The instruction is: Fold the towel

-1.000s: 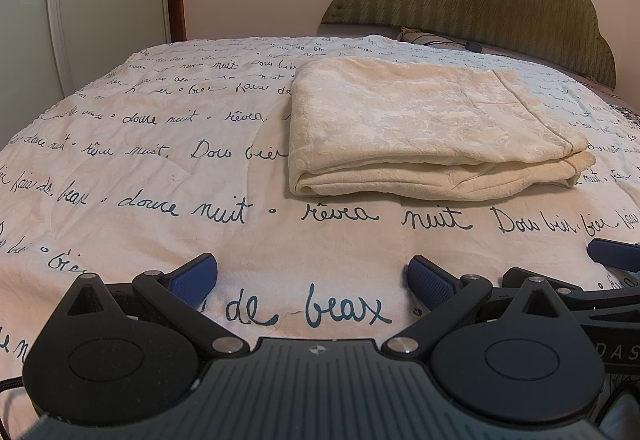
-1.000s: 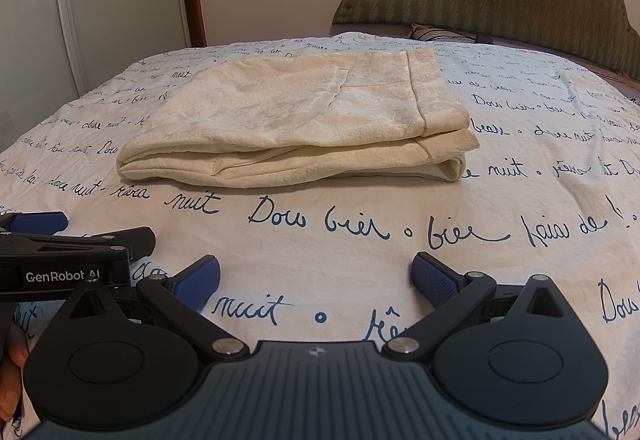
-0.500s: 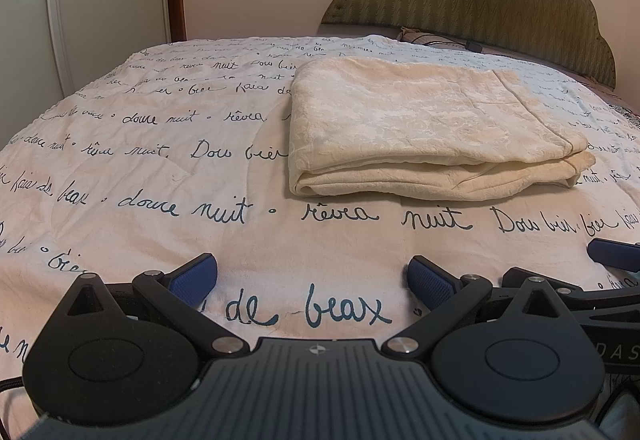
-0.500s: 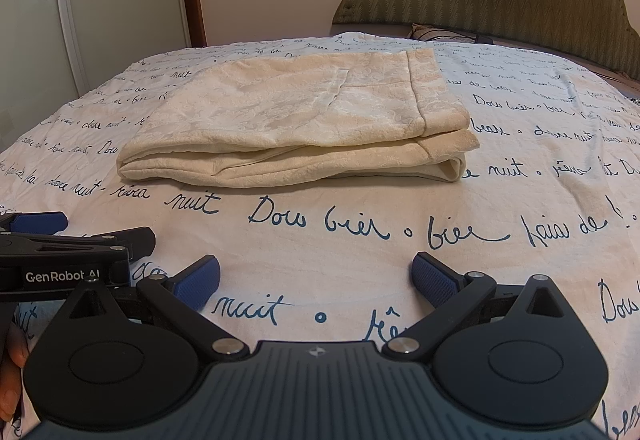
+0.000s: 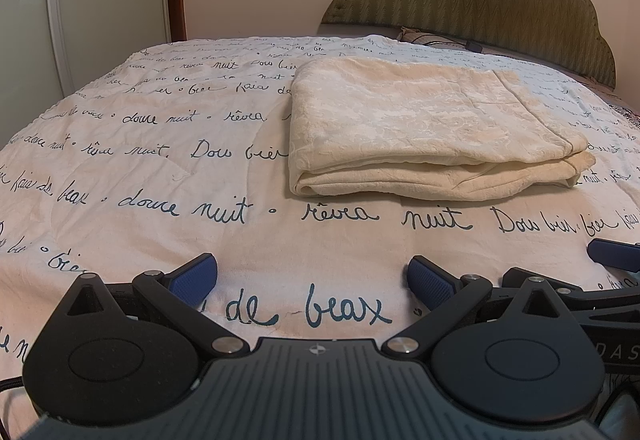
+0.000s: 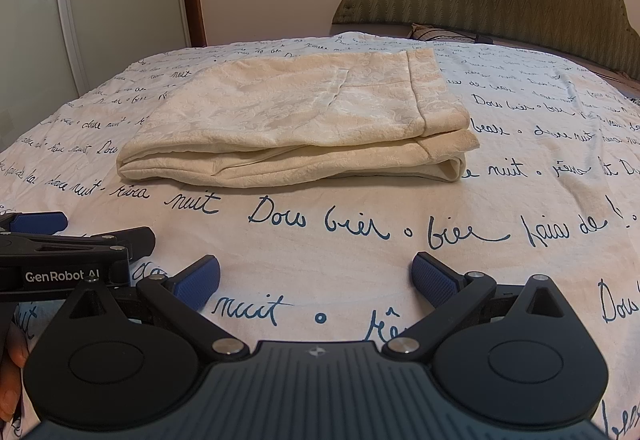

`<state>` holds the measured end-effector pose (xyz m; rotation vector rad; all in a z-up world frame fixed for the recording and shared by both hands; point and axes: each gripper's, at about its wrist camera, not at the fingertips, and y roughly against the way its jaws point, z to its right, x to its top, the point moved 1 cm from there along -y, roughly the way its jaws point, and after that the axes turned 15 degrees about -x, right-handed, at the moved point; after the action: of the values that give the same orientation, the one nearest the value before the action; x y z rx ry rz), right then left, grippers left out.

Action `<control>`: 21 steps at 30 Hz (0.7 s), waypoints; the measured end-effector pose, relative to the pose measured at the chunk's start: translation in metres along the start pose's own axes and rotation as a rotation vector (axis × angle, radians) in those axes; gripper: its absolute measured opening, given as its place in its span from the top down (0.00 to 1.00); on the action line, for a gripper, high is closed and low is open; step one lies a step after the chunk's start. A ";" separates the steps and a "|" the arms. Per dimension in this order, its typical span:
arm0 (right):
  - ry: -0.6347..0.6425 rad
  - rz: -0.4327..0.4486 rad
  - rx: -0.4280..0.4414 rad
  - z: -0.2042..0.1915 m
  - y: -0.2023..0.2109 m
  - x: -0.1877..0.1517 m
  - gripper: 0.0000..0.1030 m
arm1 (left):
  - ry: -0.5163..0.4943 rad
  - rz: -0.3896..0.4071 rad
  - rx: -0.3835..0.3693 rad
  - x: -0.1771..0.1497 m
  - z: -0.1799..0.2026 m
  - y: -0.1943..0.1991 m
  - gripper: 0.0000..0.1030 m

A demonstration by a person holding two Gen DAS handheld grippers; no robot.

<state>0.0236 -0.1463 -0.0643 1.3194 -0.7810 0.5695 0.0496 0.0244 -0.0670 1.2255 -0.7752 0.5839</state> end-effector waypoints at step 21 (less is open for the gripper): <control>-0.007 0.002 0.002 0.001 0.000 0.000 0.00 | 0.006 0.007 -0.005 0.000 0.000 0.001 0.00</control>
<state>0.0234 -0.1470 -0.0640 1.3237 -0.7880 0.5678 0.0489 0.0250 -0.0666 1.2162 -0.7758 0.5913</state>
